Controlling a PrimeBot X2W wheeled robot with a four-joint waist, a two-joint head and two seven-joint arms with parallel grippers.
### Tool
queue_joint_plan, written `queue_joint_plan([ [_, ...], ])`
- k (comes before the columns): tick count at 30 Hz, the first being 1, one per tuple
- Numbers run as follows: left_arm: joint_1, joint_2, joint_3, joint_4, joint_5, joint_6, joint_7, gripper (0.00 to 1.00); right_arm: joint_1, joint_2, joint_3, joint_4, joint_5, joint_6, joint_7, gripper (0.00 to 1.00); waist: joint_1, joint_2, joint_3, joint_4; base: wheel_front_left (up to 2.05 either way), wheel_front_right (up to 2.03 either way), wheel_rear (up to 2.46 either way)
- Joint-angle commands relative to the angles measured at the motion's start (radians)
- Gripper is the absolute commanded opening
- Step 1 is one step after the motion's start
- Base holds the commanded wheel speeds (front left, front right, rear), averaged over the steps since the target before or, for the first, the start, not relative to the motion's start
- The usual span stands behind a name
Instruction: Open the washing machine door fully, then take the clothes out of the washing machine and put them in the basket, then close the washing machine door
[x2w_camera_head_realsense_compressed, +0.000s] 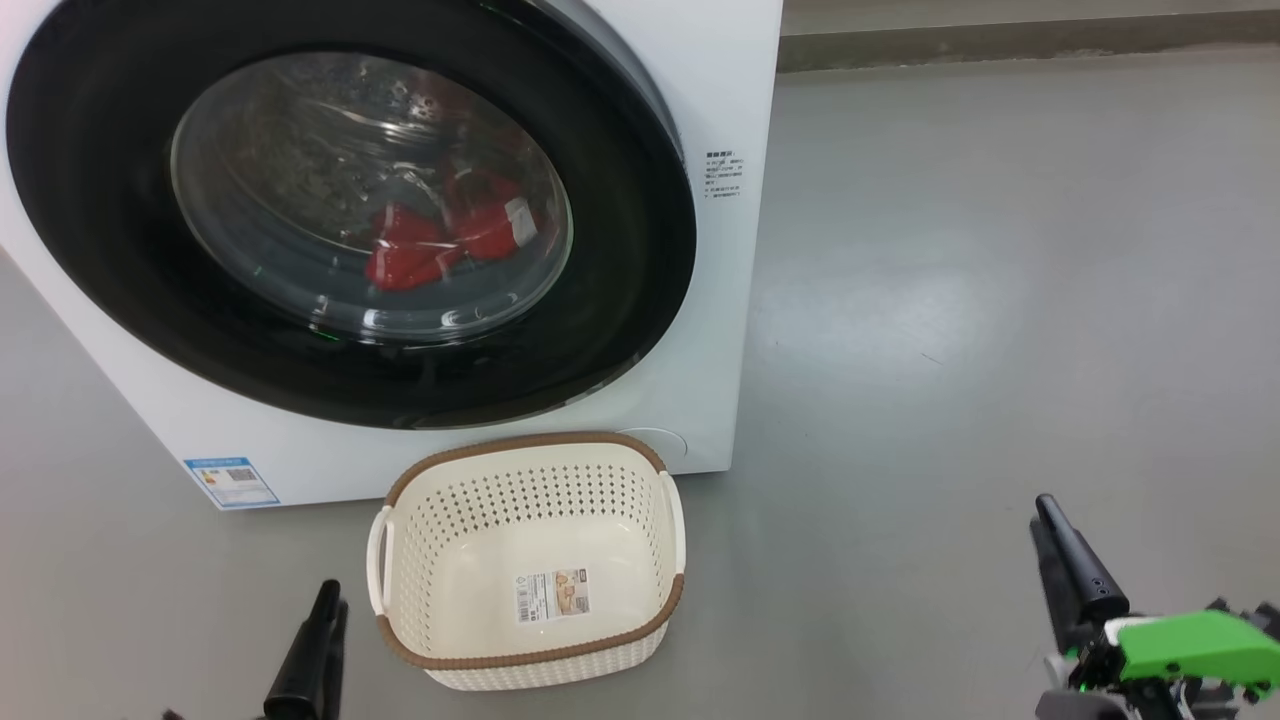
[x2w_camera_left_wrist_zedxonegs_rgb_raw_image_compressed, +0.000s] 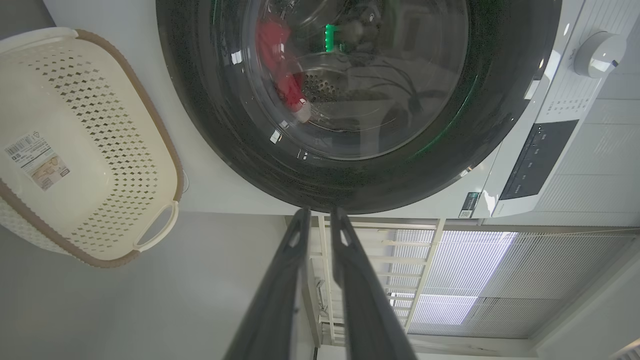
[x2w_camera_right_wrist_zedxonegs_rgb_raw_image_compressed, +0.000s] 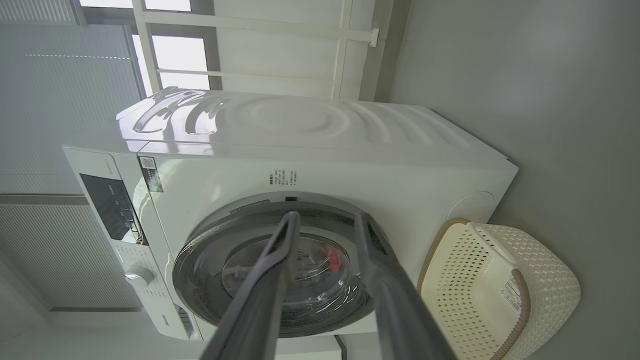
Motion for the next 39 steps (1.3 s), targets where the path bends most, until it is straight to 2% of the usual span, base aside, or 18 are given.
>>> queue_joint_plan([
  [1, -0.005, 0.002, 0.000, -0.005, 0.000, 0.000, 0.000, 1.00, -0.005, -0.002, -0.001, -0.006, 0.000, 0.000, 0.000, 1.00, 0.0000, 0.0000, 0.000, 0.000, 0.00, 0.00, 0.00],
  [7, -0.026, 0.002, -0.016, 0.004, -0.001, 0.000, -0.010, 1.00, -0.026, -0.002, 0.019, -0.003, 0.003, 0.000, -0.014, 1.00, 0.0022, 0.0000, -0.002, 0.000, 0.00, 0.00, 0.00],
  [11, -0.039, 0.003, -0.026, 0.008, -0.002, -0.001, -0.017, 1.00, -0.038, -0.002, 0.034, 0.000, 0.000, 0.000, -0.023, 1.00, 0.0002, 0.0000, 0.000, 0.000, 0.00, 0.00, 0.00],
  [20, -0.068, 0.010, -0.057, 0.014, 0.026, -0.001, -0.048, 1.00, -0.070, -0.006, 0.073, 0.013, -0.036, 0.000, -0.052, 1.00, 0.0000, 0.0000, 0.002, -0.001, 0.00, 0.00, 0.00],
  [32, -0.105, 0.022, -0.094, 0.029, 0.107, -0.002, -0.088, 1.00, -0.114, -0.008, 0.105, 0.045, -0.143, 0.000, -0.085, 1.00, 0.0000, 0.0000, 0.002, -0.001, 0.00, 0.00, 0.00],
  [39, -0.126, 0.020, -0.101, 0.038, 0.189, -0.003, -0.108, 1.00, -0.135, -0.004, 0.112, 0.056, -0.239, 0.000, -0.104, 1.00, 0.0000, 0.0000, 0.003, 0.000, 0.00, 0.00, 0.00],
])
